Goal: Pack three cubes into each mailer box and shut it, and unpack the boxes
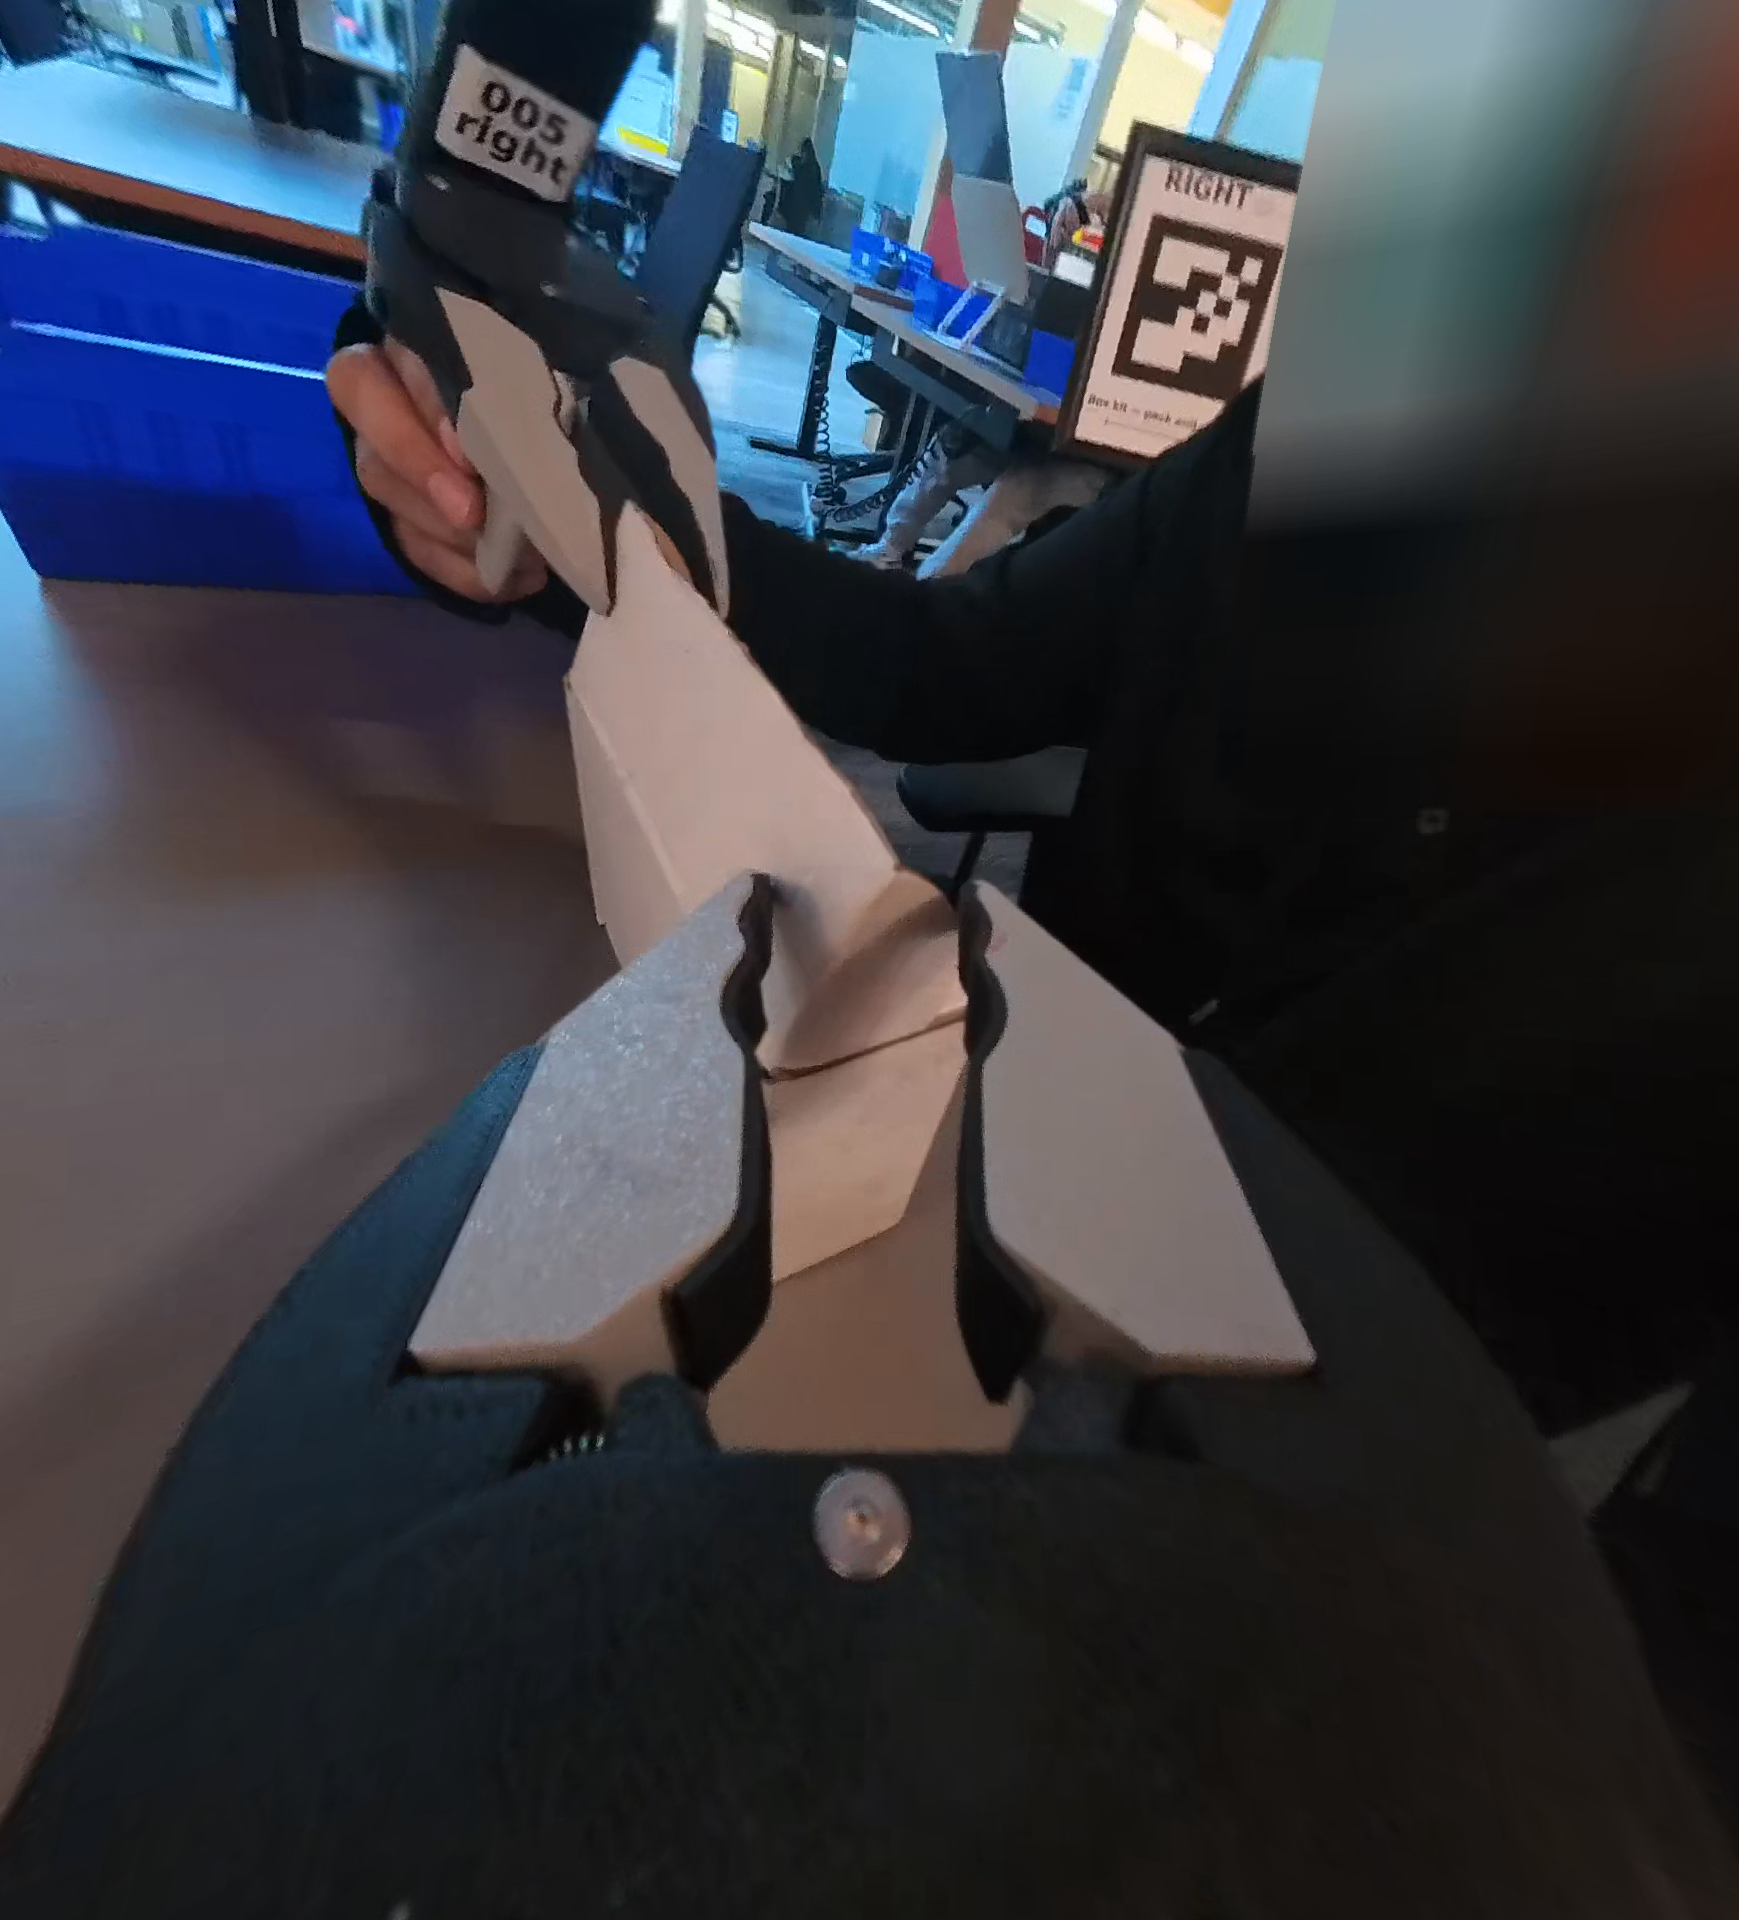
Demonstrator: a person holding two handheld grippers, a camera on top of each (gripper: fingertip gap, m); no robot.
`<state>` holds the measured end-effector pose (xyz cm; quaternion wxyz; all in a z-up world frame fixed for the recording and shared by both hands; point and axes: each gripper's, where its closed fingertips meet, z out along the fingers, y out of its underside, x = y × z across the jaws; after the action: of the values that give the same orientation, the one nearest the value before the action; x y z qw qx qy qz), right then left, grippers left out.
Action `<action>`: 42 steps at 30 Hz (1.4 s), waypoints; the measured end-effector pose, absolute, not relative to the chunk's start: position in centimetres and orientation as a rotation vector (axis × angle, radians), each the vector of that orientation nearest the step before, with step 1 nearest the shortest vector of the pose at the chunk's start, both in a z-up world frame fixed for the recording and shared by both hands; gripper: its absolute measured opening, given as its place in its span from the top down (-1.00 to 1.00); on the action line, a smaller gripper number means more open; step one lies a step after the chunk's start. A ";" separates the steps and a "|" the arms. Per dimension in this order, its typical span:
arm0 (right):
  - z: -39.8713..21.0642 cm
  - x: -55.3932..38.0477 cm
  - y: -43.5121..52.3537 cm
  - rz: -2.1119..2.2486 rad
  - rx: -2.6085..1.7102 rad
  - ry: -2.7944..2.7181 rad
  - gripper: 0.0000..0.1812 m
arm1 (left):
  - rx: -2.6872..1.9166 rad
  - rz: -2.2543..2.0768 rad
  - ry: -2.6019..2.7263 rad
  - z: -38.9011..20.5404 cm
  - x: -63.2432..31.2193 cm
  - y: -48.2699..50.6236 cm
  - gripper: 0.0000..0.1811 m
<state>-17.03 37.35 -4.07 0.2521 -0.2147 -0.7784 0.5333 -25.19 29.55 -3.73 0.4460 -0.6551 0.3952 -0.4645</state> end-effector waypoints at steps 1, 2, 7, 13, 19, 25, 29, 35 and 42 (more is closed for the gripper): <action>-4.1 -16.9 37.2 1.447 -0.572 -2.122 0.69 | -1.609 -1.135 0.999 -3.8 -25.1 29.3 0.62; -4.1 -16.8 37.0 1.449 -0.562 -2.128 0.69 | -1.604 -1.143 1.007 -3.8 -25.0 29.2 0.62; -4.2 -16.5 36.9 1.441 -0.546 -2.139 0.69 | -1.594 -1.180 1.015 -3.8 -24.7 29.0 0.62; -5.0 -16.4 36.8 1.479 -0.616 -2.210 0.63 | -1.558 -0.984 1.129 -4.3 -24.2 28.7 0.62; -3.4 -16.2 37.6 1.562 -0.618 -2.127 0.56 | -1.564 -1.030 1.110 -4.3 -24.2 28.7 0.62; -1.4 -15.7 37.8 1.701 -0.605 -2.039 0.65 | -1.557 -0.994 1.137 -4.4 -24.1 28.6 0.62; -1.4 -15.9 36.7 1.752 -0.628 -2.070 0.79 | -1.567 -1.019 1.131 -4.2 -24.1 28.5 0.62; -3.0 -15.4 35.9 1.702 -0.597 -2.183 0.91 | -1.398 -1.129 1.071 -0.9 -25.0 27.5 0.96; -3.8 -15.1 35.6 1.717 -0.611 -2.243 0.91 | -1.549 -1.135 1.144 -3.8 -23.5 27.8 1.00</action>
<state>-15.05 35.55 -3.84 0.1253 -0.2096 -0.7700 0.5895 -23.52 27.79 -3.82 0.4378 -0.6231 0.4600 -0.4567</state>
